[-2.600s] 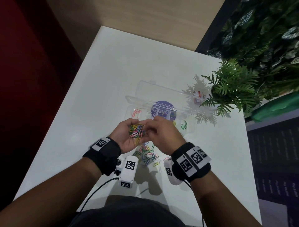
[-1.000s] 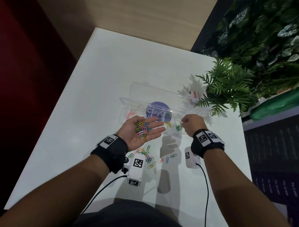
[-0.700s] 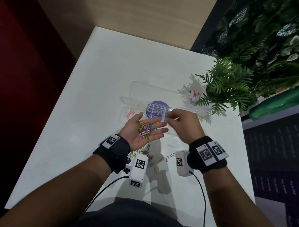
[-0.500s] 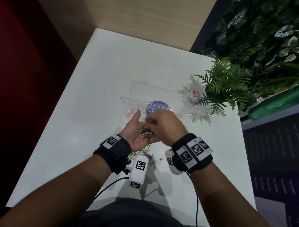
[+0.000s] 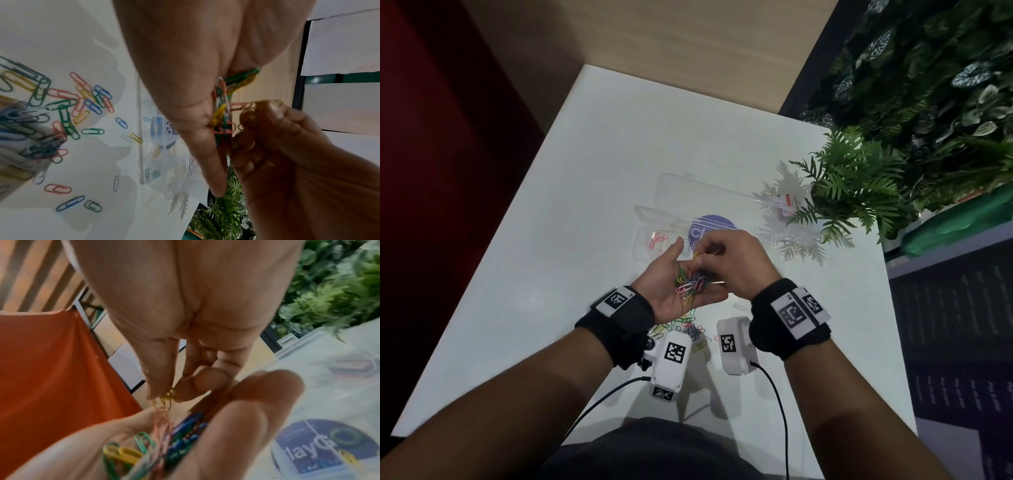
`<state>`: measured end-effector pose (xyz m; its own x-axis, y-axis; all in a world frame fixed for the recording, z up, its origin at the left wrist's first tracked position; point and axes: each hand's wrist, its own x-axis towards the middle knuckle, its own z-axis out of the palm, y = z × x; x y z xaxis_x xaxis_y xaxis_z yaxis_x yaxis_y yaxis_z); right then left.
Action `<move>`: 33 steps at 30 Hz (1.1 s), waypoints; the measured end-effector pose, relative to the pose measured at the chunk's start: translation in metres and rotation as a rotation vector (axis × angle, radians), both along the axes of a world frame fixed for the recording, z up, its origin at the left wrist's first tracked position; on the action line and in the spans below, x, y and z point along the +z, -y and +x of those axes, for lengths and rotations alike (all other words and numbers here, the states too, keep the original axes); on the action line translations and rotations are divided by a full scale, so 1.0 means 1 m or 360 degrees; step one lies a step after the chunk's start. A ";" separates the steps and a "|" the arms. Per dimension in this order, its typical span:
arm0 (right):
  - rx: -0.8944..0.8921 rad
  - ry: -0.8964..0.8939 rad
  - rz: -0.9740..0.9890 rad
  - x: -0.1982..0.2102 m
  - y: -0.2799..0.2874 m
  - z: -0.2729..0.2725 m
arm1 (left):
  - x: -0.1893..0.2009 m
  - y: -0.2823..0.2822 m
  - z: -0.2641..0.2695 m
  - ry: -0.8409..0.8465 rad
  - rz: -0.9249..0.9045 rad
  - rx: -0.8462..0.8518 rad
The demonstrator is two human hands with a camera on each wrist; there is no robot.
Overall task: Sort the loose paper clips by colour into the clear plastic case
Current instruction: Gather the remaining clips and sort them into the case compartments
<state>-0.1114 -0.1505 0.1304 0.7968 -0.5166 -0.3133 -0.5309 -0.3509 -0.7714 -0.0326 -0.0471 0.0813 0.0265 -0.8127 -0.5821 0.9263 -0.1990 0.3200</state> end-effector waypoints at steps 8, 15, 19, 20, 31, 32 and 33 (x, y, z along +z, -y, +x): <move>-0.0339 0.0254 0.0483 0.005 0.009 -0.004 | -0.005 0.004 0.006 0.0009 -0.0067 -0.0085; -0.0491 0.0362 0.0585 -0.002 0.024 -0.005 | -0.008 0.008 0.016 -0.0035 -0.0031 -0.0062; -0.0621 0.0292 0.0415 -0.008 0.050 -0.011 | -0.012 0.007 0.024 -0.0068 0.0039 0.0048; -0.0651 0.0251 0.0358 -0.012 0.058 -0.012 | -0.013 0.007 0.026 -0.0074 0.0045 0.0071; -0.0513 -0.0508 -0.0230 -0.077 0.080 -0.003 | -0.022 0.009 0.029 -0.0140 0.0053 0.0179; -0.0482 -0.0545 -0.0276 -0.077 0.079 -0.002 | -0.021 0.009 0.029 -0.0139 0.0062 0.0180; -0.0472 -0.0543 -0.0323 -0.076 0.079 -0.002 | -0.021 0.009 0.029 -0.0137 0.0064 0.0185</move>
